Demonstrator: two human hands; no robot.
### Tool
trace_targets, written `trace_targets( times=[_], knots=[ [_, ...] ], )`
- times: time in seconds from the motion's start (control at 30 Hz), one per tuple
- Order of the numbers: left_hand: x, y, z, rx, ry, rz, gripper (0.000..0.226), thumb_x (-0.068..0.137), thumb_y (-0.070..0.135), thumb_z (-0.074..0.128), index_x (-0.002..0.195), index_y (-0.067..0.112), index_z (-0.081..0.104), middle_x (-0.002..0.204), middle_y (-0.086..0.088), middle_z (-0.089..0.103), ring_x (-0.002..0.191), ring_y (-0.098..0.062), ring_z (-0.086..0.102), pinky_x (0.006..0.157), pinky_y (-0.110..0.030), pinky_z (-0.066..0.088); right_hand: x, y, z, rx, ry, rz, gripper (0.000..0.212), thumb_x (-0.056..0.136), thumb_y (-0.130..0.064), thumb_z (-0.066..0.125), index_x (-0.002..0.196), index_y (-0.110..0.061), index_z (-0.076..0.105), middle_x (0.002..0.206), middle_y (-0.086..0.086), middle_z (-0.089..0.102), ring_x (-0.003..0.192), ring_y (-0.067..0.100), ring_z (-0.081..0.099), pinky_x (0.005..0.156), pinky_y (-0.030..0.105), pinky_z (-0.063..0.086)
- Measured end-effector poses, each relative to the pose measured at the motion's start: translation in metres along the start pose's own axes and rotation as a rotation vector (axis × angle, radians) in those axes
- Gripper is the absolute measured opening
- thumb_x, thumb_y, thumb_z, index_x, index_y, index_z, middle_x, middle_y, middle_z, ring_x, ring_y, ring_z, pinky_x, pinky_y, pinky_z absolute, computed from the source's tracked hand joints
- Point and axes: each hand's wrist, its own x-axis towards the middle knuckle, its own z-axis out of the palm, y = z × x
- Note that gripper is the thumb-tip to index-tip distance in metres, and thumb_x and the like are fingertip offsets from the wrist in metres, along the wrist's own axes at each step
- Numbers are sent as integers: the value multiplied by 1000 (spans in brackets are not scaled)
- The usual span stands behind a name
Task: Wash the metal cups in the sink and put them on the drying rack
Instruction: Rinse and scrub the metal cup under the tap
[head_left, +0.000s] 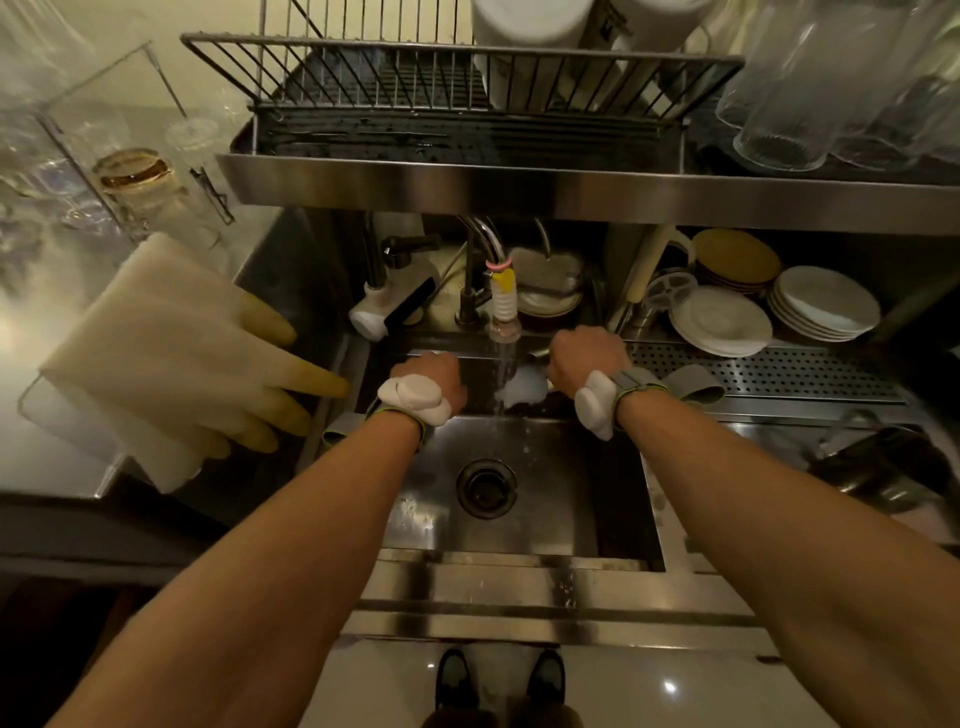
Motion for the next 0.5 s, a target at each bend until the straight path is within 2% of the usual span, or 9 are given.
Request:
trace_targets(
  times=[0.17, 0.23, 0.37, 0.5],
  knots=[
    [-3, 0, -1, -7, 5, -27, 37, 89, 40, 51, 112, 14, 65, 116, -14, 64, 101, -36, 63, 76, -37, 47, -1, -3, -11, -73, 9, -23, 30, 90, -24, 54, 113, -6, 59, 114, 17, 61, 107, 35, 58, 83, 40, 45],
    [-5, 1, -2, -15, 6, -40, 38, 89, 39, 51, 114, 14, 64, 118, -15, 63, 103, -37, 62, 79, -38, 48, -2, -5, -16, -107, 17, -34, 30, 90, -23, 54, 114, -6, 59, 116, 17, 61, 108, 35, 57, 81, 40, 44],
    [-7, -1, -3, -52, 1, -46, 38, 89, 40, 53, 113, 13, 65, 114, -14, 65, 100, -36, 64, 75, -36, 47, -3, -9, -25, -171, 25, -49, 26, 89, -23, 57, 109, -7, 63, 113, 15, 63, 106, 33, 59, 79, 38, 44],
    [-10, -2, 0, -112, -9, -47, 38, 89, 40, 54, 114, 13, 64, 118, -13, 64, 103, -35, 63, 81, -38, 49, -1, -13, -30, -148, -3, -28, 26, 90, -25, 56, 108, -7, 63, 111, 14, 63, 104, 31, 60, 75, 36, 41]
  ],
)
